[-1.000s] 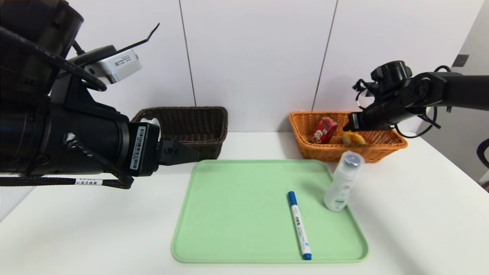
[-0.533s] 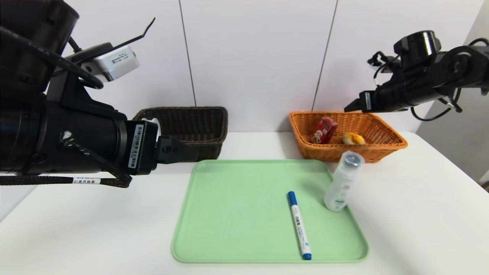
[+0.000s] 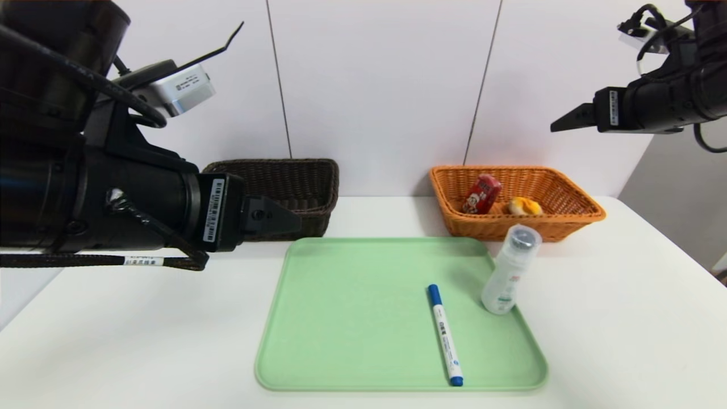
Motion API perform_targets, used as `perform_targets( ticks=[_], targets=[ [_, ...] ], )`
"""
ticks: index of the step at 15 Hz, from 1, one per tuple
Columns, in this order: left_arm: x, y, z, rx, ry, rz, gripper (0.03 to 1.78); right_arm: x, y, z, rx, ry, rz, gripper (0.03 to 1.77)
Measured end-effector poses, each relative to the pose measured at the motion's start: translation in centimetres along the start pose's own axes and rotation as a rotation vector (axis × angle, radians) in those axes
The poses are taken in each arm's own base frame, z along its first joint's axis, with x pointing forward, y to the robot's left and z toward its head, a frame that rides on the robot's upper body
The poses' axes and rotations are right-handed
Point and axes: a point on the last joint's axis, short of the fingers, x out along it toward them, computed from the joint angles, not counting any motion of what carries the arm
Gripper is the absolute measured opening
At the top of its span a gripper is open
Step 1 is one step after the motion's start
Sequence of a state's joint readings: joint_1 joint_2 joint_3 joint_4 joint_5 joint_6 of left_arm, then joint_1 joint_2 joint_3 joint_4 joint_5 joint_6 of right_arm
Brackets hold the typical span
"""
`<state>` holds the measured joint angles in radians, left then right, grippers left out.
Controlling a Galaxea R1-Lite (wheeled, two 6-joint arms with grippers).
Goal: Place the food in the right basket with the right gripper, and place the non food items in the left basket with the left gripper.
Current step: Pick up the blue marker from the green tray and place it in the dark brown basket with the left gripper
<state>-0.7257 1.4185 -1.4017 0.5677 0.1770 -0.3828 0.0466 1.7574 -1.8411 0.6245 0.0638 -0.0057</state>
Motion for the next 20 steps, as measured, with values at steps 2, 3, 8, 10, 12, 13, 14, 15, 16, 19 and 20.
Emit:
perform_targets(
  ticks=[2,3,8,10,12,13,14,15,16,19,20],
  targets=[
    [1.1,-0.4,0.3,0.001,-0.006,-0.006,1.69,-1.7,0.3,-1.0,0.002,0.011,0.003,1.62],
    [1.8,-0.7,0.3,0.004,-0.003,-0.009,1.69,-2.3,0.4,-1.5,0.002,0.019,0.006,1.63],
    [6.1,-3.7,0.0,0.012,0.062,-0.043,1.69,-4.0,1.7,-2.8,0.024,0.033,0.041,1.67],
    [8.1,-5.2,0.0,0.010,0.090,-0.053,1.69,-4.1,2.0,-3.0,0.020,0.037,0.051,1.68],
    [10.0,-6.9,-0.1,0.003,0.110,-0.065,1.69,-4.1,2.2,-3.1,0.020,0.032,0.057,1.69],
    [10.9,-7.6,-0.2,0.001,0.118,-0.070,1.69,-3.9,2.3,-3.1,0.021,0.027,0.057,1.69],
    [11.7,-8.3,-0.4,-0.001,0.130,-0.075,1.69,-3.6,2.3,-3.1,0.027,0.017,0.055,1.69],
    [12.4,-9.0,-0.7,-0.008,0.141,-0.076,1.69,-3.4,2.3,-3.2,0.035,0.011,0.054,1.69],
    [13.1,-9.6,-1.1,-0.011,0.151,-0.069,1.69,-3.0,2.2,-3.4,0.036,0.006,0.053,1.69],
    [15.1,-11.0,-2.5,0.003,0.184,-0.044,1.69,-2.4,2.2,-4.0,0.038,0.023,0.053,1.69],
    [15.5,-11.4,-2.8,0.007,0.196,-0.043,1.69,-2.3,2.2,-4.1,0.040,0.028,0.052,1.69]
  ],
)
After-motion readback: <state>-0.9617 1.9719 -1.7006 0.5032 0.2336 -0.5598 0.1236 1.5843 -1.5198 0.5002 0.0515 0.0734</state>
